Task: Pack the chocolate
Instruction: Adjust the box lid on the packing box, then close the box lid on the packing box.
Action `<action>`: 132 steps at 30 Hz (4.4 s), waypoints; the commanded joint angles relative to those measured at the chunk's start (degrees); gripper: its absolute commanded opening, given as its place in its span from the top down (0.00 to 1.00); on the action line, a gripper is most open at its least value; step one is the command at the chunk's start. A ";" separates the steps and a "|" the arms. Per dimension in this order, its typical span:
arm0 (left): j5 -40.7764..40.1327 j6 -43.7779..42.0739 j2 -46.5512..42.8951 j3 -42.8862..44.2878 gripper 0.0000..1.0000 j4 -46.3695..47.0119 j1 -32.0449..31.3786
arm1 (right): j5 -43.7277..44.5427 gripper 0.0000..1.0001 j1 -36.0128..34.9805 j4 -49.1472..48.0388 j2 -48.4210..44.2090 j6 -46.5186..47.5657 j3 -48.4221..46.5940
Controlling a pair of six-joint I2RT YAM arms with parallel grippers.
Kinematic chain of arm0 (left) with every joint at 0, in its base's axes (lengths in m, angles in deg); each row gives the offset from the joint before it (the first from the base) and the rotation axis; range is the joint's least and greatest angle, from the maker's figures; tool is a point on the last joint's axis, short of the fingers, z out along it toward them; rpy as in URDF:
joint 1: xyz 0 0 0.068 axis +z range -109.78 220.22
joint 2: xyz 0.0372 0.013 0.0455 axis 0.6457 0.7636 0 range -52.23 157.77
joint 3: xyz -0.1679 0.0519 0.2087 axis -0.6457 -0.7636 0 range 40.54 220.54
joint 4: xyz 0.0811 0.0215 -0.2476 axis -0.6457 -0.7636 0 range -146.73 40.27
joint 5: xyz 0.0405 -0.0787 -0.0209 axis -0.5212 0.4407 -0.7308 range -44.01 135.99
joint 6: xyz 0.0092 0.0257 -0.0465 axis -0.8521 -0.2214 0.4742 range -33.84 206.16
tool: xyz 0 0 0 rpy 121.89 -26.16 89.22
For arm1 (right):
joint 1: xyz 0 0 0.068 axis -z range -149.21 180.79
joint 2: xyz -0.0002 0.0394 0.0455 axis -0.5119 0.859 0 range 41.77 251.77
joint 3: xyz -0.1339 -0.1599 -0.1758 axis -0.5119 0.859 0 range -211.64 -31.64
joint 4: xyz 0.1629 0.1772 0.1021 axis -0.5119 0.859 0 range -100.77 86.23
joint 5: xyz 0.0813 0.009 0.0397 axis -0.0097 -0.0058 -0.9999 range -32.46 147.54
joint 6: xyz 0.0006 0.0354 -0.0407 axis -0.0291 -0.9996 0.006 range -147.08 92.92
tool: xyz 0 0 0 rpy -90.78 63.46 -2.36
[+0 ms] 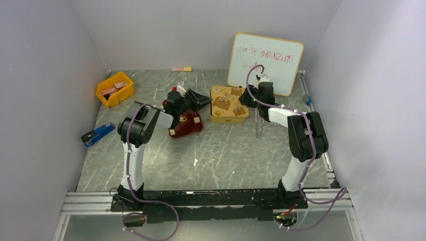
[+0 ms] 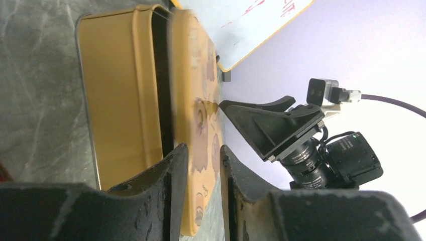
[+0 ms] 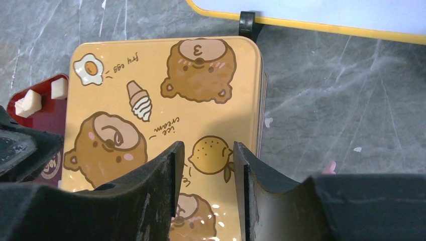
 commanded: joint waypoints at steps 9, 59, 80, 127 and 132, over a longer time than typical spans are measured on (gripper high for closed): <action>-0.33 -0.77 -4.13 -1.96 0.66 2.99 1.50 | -0.59 0.55 -0.34 -1.89 -0.25 0.04 -2.83; -5.21 -13.48 -4.81 3.87 0.72 -14.79 0.76 | 11.50 0.96 -0.32 4.28 4.76 1.59 -6.65; -6.31 -13.93 -4.45 3.62 0.72 -15.40 0.27 | 9.95 0.96 -1.76 3.40 4.14 1.34 -6.58; -9.05 -21.47 -4.08 9.02 0.82 -31.57 -3.11 | 10.66 0.96 -5.32 4.93 3.53 1.31 -8.49; -9.11 -21.91 -4.25 9.36 0.82 -32.21 -3.37 | 10.99 0.96 -6.17 5.23 3.53 1.21 -9.13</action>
